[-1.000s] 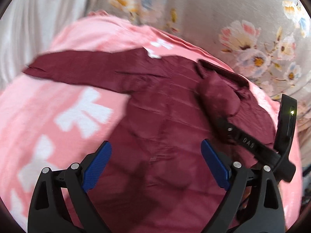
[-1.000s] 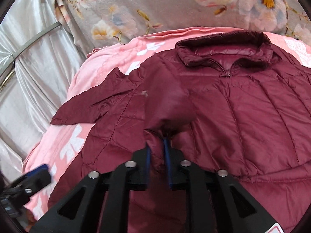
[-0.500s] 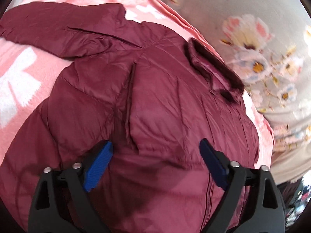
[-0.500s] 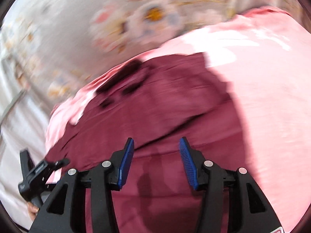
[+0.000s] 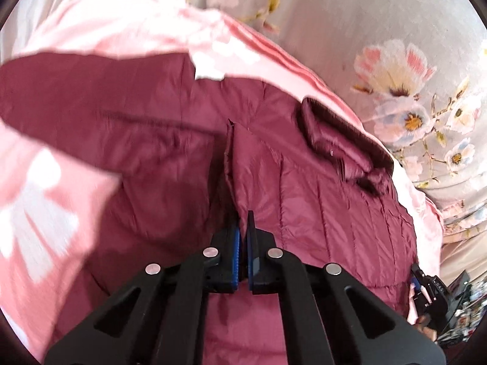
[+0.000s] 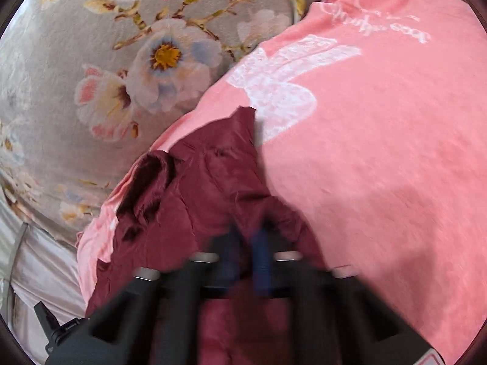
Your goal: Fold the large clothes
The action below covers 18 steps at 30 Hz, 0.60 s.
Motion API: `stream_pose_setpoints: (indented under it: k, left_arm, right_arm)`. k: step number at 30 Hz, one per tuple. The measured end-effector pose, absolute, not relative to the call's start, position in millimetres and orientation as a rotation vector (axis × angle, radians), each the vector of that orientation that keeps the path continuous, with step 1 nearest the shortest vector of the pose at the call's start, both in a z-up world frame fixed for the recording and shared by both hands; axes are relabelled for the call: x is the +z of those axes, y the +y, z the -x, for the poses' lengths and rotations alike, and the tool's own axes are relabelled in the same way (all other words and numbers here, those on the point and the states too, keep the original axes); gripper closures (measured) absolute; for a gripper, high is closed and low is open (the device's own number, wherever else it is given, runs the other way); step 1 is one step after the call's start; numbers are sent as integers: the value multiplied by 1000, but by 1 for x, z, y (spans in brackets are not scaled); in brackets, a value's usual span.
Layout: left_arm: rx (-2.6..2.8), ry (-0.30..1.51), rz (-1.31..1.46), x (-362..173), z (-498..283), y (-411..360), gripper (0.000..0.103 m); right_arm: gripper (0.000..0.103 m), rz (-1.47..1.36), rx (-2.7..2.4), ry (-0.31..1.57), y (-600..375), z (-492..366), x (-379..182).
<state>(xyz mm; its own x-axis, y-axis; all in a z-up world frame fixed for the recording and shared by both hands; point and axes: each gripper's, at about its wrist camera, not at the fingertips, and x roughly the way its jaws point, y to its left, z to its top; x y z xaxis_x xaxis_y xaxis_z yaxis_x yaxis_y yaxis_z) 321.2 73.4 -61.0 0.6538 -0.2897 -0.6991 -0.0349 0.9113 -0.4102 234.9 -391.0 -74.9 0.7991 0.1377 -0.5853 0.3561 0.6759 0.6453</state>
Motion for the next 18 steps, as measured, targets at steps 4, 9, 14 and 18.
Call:
stream_pose_setpoints:
  k: [4, 9, 14, 18]
  left_arm:
    - [-125, 799, 350, -50, -325, 71, 101]
    - [-76, 855, 271, -82, -336, 59, 101]
    - [-43, 852, 194, -100, -334, 48, 100]
    - [-29, 839, 156, -103, -334, 42, 99]
  right_arm:
    - [100, -720, -124, 483, -371, -221, -36]
    - [101, -601, -230, 579, -359, -235, -53]
    - [101, -617, -276, 729, -367, -250, -87]
    - [101, -593, -291, 783, -366, -256, -95]
